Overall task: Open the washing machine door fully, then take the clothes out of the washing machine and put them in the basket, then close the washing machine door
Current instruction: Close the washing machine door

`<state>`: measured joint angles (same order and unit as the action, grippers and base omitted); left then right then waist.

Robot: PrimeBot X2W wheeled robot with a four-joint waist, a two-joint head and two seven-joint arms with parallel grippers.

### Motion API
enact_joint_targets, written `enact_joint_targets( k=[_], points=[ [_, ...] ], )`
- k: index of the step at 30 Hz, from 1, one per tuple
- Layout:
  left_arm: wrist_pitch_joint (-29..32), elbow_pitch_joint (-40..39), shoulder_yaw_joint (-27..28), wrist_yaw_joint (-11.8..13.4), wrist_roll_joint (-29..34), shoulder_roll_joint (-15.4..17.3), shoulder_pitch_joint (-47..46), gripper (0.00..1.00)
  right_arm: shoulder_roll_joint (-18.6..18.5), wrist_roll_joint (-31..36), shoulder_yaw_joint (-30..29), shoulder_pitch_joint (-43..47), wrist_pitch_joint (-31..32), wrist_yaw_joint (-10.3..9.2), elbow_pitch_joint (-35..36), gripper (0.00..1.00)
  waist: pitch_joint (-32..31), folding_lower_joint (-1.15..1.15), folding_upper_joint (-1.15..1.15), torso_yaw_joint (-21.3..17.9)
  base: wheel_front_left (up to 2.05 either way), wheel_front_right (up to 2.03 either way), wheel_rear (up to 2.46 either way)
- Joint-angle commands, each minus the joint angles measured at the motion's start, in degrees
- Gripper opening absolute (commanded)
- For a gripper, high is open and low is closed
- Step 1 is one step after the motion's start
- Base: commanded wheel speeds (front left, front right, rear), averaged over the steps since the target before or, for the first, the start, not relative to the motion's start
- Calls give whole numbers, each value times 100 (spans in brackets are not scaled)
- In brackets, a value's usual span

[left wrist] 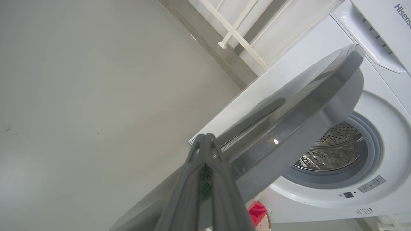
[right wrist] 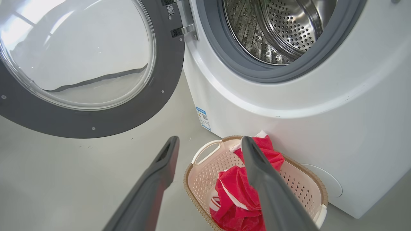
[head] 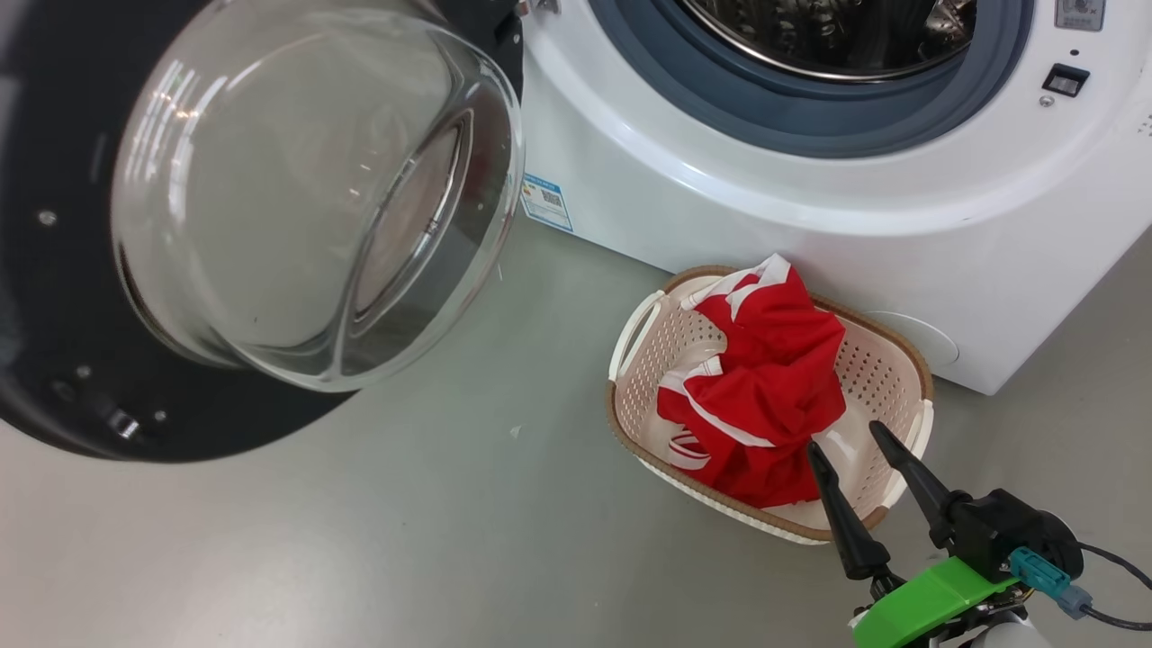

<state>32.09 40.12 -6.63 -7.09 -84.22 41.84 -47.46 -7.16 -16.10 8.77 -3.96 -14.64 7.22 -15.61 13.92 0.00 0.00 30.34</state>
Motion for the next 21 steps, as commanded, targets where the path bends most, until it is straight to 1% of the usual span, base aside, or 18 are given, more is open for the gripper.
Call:
enact_joint_targets(
  k=[1, 12, 15, 21],
  points=[
    [150, -293, 79, -39, -92, 322, 89, 0, 16, -12, 147, -41, -36, 26, 122, 100, -43, 0, 0, -5, 0, 0, 0],
    [623, -1373, 37, -39, -555, 495, 574, 0, 36, -61, 157, 76, -36, 26, 143, 100, -195, 0, 0, -40, 0, 0, 0],
    [771, -1739, 68, -39, -689, 485, 685, 0, 45, -67, 143, 108, -36, 26, 158, 100, -225, 0, 0, -52, 0, 0, 0],
    [1012, -2537, 174, -39, -865, 357, 866, 0, 65, -69, 128, 153, -36, 26, 177, 100, -262, 0, 0, -87, 0, 0, 0]
  ],
)
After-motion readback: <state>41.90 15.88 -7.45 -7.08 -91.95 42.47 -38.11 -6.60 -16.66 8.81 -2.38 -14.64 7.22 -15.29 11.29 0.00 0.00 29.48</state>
